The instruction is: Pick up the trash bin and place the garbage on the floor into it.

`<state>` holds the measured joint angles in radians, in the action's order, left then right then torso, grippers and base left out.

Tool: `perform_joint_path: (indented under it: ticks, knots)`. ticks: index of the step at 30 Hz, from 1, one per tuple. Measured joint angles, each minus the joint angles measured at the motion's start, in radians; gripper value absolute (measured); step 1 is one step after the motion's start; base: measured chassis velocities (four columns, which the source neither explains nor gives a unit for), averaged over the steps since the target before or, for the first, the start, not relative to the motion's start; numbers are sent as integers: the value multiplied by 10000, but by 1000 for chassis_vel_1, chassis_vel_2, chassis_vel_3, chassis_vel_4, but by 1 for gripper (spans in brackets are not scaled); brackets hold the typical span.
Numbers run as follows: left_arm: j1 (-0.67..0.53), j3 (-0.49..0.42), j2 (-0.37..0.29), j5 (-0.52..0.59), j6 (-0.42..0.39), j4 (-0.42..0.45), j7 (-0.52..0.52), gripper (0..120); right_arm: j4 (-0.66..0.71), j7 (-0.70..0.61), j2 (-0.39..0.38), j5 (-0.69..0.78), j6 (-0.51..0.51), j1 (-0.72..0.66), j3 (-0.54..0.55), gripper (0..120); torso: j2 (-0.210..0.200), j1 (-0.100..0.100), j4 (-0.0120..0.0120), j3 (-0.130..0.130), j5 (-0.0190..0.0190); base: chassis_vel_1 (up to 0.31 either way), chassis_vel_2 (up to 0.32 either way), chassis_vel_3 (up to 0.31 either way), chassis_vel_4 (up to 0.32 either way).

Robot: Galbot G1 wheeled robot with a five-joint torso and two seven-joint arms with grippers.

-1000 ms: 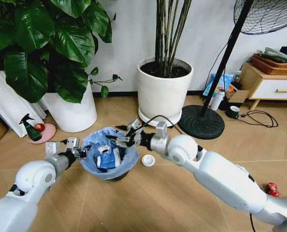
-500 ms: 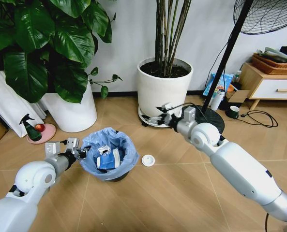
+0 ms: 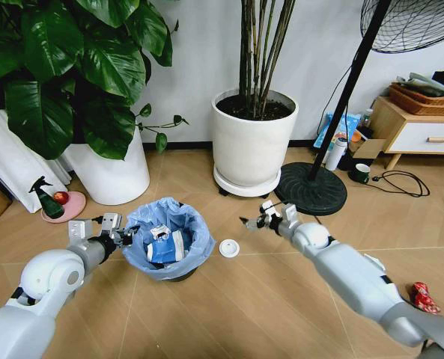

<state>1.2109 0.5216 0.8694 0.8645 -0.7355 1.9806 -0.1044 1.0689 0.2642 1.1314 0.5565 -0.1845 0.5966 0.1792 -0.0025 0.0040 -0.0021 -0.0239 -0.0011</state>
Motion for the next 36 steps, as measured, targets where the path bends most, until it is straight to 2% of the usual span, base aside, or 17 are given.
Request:
perform_joint_path:
  ticks: [4, 8, 13, 36]
  knots:
    - [-20, -1, 6, 7, 0, 77, -100, 0, -961, 44, 830, -265, 128, -122, 224, 100, 0, 0, 0, 0, -1, 0, 0, 0, 0]
    - [-40, -11, 43, -8, 0, 77, -113, 0, -1470, 46, 1153, -414, 136, -233, 391, 100, 0, 0, 0, 0, 2, 0, 0, 0, 0]
    - [-28, -4, 203, -47, 0, 105, -114, 0, -2736, 88, 1632, -857, 304, -447, 477, 100, 0, 0, -1, 0, 3, 0, 0, 0, 0]
    - [-70, -80, 287, -44, 0, 127, -64, 0, -3823, 79, 1816, -1280, 500, -570, 209, 100, 0, 0, -1, 0, 2, 0, 0, 0, 0]
